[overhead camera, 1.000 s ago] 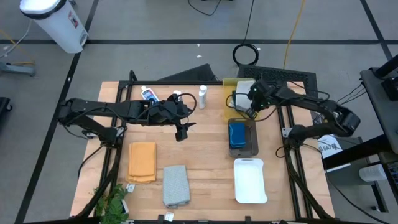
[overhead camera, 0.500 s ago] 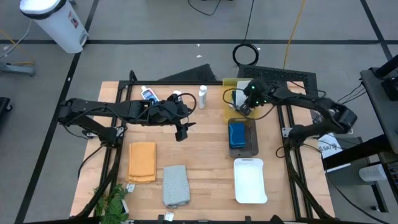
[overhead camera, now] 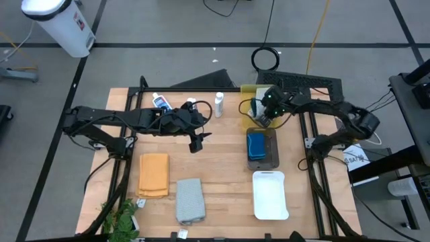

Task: Pick & Place Kitchen Items
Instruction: Put the right gray towel into the yellow bin, then put the orange towel into the yellow bin

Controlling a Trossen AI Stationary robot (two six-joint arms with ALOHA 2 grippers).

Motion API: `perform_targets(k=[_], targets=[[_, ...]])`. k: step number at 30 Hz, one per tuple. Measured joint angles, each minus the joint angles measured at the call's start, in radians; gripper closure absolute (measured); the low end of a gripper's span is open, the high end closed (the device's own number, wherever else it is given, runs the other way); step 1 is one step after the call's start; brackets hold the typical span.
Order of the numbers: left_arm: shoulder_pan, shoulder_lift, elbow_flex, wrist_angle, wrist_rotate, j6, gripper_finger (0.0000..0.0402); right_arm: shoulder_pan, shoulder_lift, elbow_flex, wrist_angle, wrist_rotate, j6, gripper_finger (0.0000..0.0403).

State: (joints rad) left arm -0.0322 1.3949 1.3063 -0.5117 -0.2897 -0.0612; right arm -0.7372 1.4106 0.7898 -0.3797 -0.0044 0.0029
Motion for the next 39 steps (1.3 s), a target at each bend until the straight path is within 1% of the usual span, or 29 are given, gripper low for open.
perform_targets(k=[5,9,12,14,16,20,22,23,26,28,29,31,33,36,37,39], targets=[[0.0,0.0,0.0,0.0,0.0,0.0,0.0133,0.009,-0.151,0.0,0.002,0.001,0.01,0.0399],[0.0,0.0,0.0,-0.007,0.001,-0.015,0.0133,0.057,-0.269,0.0,0.008,0.001,0.011,0.0402],[-0.013,-0.005,0.0,-0.048,0.034,-0.055,0.0133,0.132,-0.337,0.0,0.0,0.0,0.021,0.0402],[-0.042,-0.016,0.0,-0.072,0.054,-0.075,0.0133,0.193,-0.379,-0.007,0.012,0.0,0.039,0.0402],[-0.084,-0.028,0.001,-0.094,0.059,-0.103,0.0133,0.26,-0.418,-0.031,0.047,0.003,0.045,0.0402],[-0.172,-0.031,0.001,-0.202,0.042,-0.18,0.0133,0.374,-0.483,-0.097,0.158,0.002,0.041,0.0402],[-0.213,-0.031,0.001,-0.283,-0.02,-0.266,0.0133,0.418,-0.509,-0.134,0.214,0.004,0.039,0.0403],[-0.23,-0.036,0.001,-0.334,-0.06,-0.334,0.0133,0.434,-0.519,-0.152,0.241,0.007,0.036,0.0403],[-0.28,-0.046,0.001,-0.547,-0.158,-0.581,0.0133,0.466,-0.539,-0.174,0.297,0.006,0.007,0.0403],[-0.322,-0.046,-0.017,-0.685,-0.182,-0.75,0.0133,0.474,-0.551,-0.175,0.304,0.007,0.0,0.0403],[-0.348,-0.046,-0.036,-0.738,-0.182,-0.822,0.0133,0.475,-0.553,-0.175,0.305,0.006,-0.002,0.0403],[-0.402,-0.044,-0.089,-0.782,-0.174,-0.925,0.0133,0.474,-0.554,-0.175,0.301,0.007,-0.005,0.0403],[-0.444,-0.044,-0.152,-0.77,-0.151,-0.978,0.0133,0.474,-0.556,-0.176,0.302,0.007,-0.008,0.0403],[-0.489,-0.043,-0.245,-0.72,-0.142,-1.025,0.0133,0.473,-0.556,-0.176,0.301,0.007,-0.008,0.0403],[-0.494,-0.043,-0.276,-0.703,-0.115,-1.024,0.0133,0.473,-0.556,-0.176,0.301,0.008,-0.007,0.0403],[-0.482,-0.043,-0.335,-0.662,0.009,-1.023,0.0133,0.473,-0.556,-0.176,0.302,0.008,-0.007,0.0403]])
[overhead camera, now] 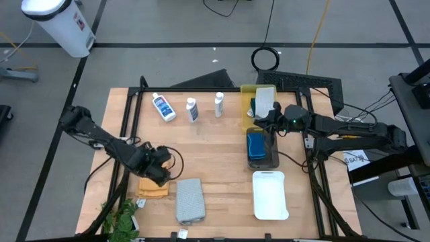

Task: Pick & Place Kitchen Items
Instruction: Put the orange towel into the yellow bin

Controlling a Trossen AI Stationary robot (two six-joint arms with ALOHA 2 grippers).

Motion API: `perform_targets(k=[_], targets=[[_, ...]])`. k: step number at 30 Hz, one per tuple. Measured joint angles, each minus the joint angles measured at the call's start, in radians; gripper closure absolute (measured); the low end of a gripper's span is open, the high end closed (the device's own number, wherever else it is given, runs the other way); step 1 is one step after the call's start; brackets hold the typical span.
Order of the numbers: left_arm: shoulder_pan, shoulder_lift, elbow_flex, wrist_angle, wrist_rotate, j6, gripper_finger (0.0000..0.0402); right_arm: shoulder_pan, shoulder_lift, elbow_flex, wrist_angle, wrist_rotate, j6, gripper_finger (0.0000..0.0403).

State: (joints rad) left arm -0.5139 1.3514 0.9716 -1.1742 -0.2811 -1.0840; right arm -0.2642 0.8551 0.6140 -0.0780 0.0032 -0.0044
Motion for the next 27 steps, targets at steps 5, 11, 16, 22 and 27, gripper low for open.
perform_targets(k=[5,11,16,22,27], targets=[[0.058,0.0,-0.13,0.097,0.325,-0.011,0.0133,0.0,0.0,0.0,0.0,0.0,0.001,0.0403],[0.104,0.001,-0.276,0.284,0.454,0.028,0.0133,0.0,0.0,0.0,0.0,0.0,0.021,0.0403],[0.146,-0.001,-0.364,0.515,0.429,0.109,0.0133,0.0,0.0,0.0,0.0,0.0,0.019,0.0403],[0.251,0.003,-0.376,0.748,0.295,0.281,0.0133,0.0,0.0,0.0,0.0,0.0,0.015,0.0403],[0.343,0.004,-0.342,0.862,0.291,0.46,0.0133,0.0,0.0,0.0,-0.001,0.0,0.015,0.0403]])
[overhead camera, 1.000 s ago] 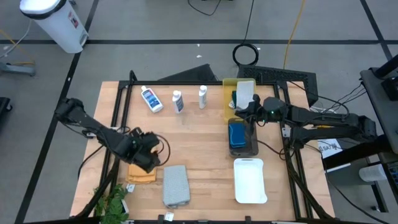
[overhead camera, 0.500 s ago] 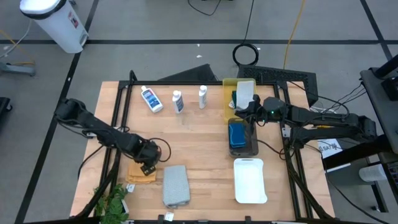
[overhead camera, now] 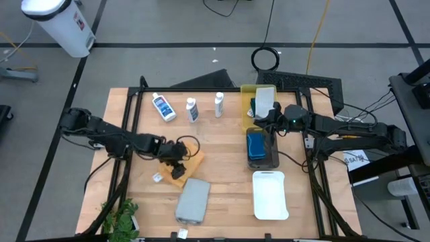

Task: Pick & Place Kitchen Items
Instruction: Put the orange towel into the yellow bin

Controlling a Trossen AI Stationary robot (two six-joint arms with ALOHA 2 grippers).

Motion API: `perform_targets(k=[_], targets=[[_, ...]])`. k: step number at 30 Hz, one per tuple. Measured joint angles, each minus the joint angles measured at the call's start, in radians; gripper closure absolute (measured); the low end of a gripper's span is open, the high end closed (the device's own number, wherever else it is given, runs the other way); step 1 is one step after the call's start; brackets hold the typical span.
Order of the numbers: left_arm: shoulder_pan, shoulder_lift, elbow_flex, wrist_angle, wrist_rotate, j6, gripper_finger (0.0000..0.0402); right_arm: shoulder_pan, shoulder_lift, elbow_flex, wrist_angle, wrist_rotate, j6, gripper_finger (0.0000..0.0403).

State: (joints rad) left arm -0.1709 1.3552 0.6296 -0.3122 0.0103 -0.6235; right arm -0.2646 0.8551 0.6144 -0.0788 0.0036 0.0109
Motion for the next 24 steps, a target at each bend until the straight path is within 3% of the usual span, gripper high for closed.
perform_targets(k=[5,13,19,24], targets=[[0.081,-0.01,0.092,-0.025,0.068,0.086,0.0133,-0.001,0.0,0.0,0.0,0.001,-0.002,0.0403],[0.185,-0.009,0.239,-0.143,0.084,0.42,0.0133,-0.002,0.0,0.0,0.0,0.003,-0.011,0.0403],[0.164,-0.004,0.24,-0.336,0.086,0.752,0.0133,-0.002,0.0,0.0,-0.001,0.0,-0.016,0.0403],[0.124,0.047,0.239,-0.363,0.074,0.783,0.0133,-0.002,0.0,0.0,-0.006,0.0,-0.024,0.0403]])
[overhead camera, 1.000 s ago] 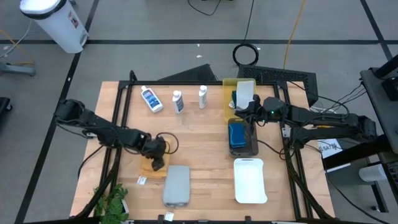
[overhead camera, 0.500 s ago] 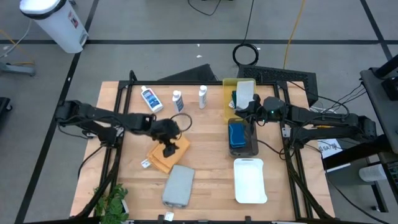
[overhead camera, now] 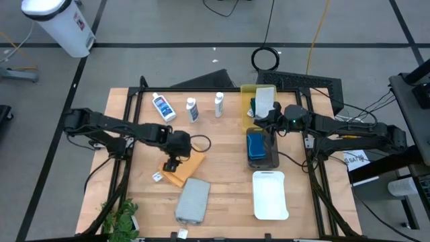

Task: Pick & Place Kitchen Items
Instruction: Put the orange towel into the yellow bin

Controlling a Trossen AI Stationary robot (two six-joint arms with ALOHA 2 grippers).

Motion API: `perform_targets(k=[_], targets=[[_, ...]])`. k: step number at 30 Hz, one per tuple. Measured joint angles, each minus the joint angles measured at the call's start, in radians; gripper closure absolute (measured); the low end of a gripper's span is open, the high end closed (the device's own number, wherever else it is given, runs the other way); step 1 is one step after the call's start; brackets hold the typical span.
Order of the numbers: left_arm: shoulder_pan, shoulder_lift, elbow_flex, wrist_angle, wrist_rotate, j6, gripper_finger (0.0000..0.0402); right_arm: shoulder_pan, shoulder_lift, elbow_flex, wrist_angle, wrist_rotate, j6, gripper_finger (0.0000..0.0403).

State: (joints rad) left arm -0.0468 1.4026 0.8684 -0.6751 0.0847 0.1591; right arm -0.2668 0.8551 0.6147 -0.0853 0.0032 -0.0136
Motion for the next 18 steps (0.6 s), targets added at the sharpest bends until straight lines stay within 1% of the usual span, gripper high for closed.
perform_targets(k=[6,10,12,15,18], targets=[[-0.037,0.142,0.0,0.037,-0.095,0.043,0.0133,0.0,0.0,0.0,0.005,0.0,0.0,0.0403],[-0.04,0.234,0.004,0.048,-0.101,0.008,0.0139,0.0,0.0,0.0,0.006,0.0,0.001,0.0403],[-0.04,0.27,0.006,0.047,-0.101,-0.082,0.0155,0.0,0.0,0.0,0.006,0.0,0.001,0.0403],[-0.032,0.3,0.009,0.05,-0.107,-0.32,0.0192,0.0,0.0,0.0,0.006,0.0,0.001,0.0403],[-0.009,0.303,0.009,0.057,-0.126,-0.57,0.0236,0.0,0.0,0.0,0.006,0.0,0.001,0.0403]])
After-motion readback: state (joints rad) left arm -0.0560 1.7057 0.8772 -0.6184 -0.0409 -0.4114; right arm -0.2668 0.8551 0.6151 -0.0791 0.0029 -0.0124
